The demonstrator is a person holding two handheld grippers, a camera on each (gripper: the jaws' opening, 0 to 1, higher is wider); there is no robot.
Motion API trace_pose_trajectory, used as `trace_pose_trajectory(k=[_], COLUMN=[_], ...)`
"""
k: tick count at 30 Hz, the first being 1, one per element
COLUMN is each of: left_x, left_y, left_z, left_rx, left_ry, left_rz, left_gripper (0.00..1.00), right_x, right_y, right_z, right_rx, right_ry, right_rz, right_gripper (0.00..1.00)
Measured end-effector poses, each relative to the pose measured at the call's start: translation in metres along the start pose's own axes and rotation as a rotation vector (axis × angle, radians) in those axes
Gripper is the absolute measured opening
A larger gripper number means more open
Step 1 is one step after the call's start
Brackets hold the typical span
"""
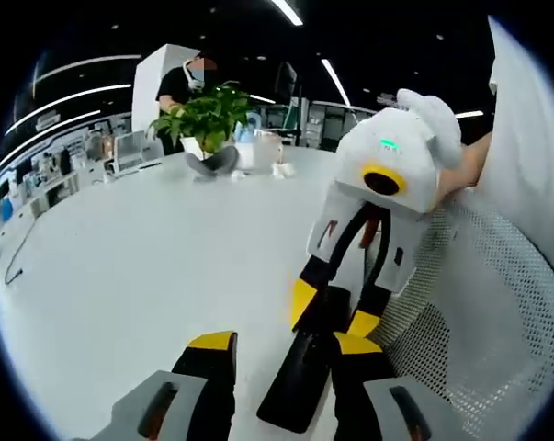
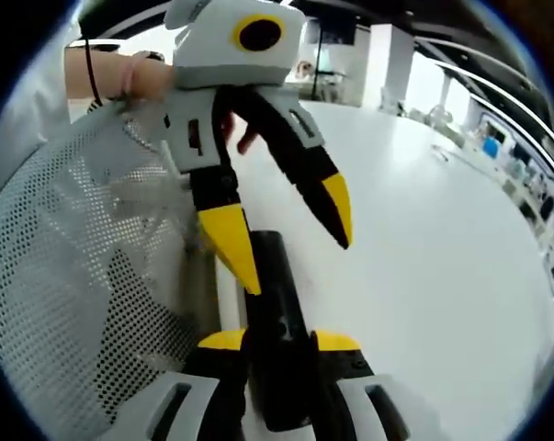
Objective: Press the specified remote control buttons in sequence, fully releasing each button before pressing the next.
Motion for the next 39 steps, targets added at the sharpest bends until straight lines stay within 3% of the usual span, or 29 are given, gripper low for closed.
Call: trace_pose_trajectory(k=[10, 16, 21, 23, 27, 33, 39], left_x=[-0.025, -0.04, -0.055, -0.063, -0.073, -0.082, -0.079], left_y=[0.033, 0.045, 0.059, 0.069, 0.081, 0.097, 0.109], left_z=[0.028, 0.029, 0.035, 0.038, 0.04, 0.042, 0.044], left_rx=[-0.174, -0.269, -0.372, -0.43, -0.49, -0.564, -0.59], left_ry=[0.055, 0.046, 0.046, 0.037, 0.018, -0.006, 0.056], left_rz=[-0.11, -0.187, -0.301, -0.379, -0.469, -0.541, -0.563], left_gripper=[0.54, 0.66, 0.77, 0.77, 0.87, 1.0, 1.0], right_x=[0.0, 0.0, 0.0, 0.0, -0.001, -0.001, -0.001], right_y=[0.0, 0.0, -0.001, -0.001, -0.001, 0.0, 0.0], right_z=[0.0, 0.0, 0.0, 0.0, 0.0, 0.0, 0.001], right_rx=[-0.001, 0.0, -0.001, -0.001, -0.002, -0.001, -0.001], right_ry=[0.001, 0.002, 0.002, 0.002, 0.002, 0.002, 0.001], right_rz=[-0.002, -0.003, -0.004, -0.005, -0.01, -0.009, -0.011], right_gripper=[0.23, 0.23, 0.23, 0.23, 0.23, 0.23, 0.23])
Point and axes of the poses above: the point that each gripper's makers call its tool centre point, and the gripper's own axes: y roughly backward along the fingers, z roughly to its left, x roughly out of its underside, the point moved 4 cm from there along y, roughly backward along the fingers, and after that the axes turned 15 degrees about -y, right-handed, at the moved point
